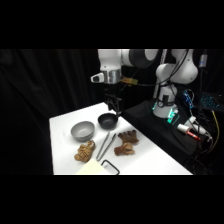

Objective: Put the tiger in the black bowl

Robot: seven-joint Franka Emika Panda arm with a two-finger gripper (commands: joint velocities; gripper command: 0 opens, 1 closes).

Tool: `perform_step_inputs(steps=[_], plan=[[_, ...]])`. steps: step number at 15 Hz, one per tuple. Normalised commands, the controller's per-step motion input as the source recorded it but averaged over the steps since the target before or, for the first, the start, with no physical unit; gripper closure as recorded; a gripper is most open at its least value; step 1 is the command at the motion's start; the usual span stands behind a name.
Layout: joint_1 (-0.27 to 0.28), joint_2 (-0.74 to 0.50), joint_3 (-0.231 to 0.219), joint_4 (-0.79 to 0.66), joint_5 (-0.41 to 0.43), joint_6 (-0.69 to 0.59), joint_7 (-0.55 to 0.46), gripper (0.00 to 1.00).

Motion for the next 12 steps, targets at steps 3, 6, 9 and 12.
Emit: perform_step_inputs(steps=[3,6,9,12], plan=[[-0.006,0.06,0.02,0.07,-0.027,0.04,0.01,0.0],[0.009,0.31,0.037,0.32,-0.076,0.16,0.0,0.0],[0.024,0.45,0.041,0.49,-0.165,0.16,0.05,0.0],[0.042,0.45,0.015,0.5,-0.252,0.13,0.11,0.0]])
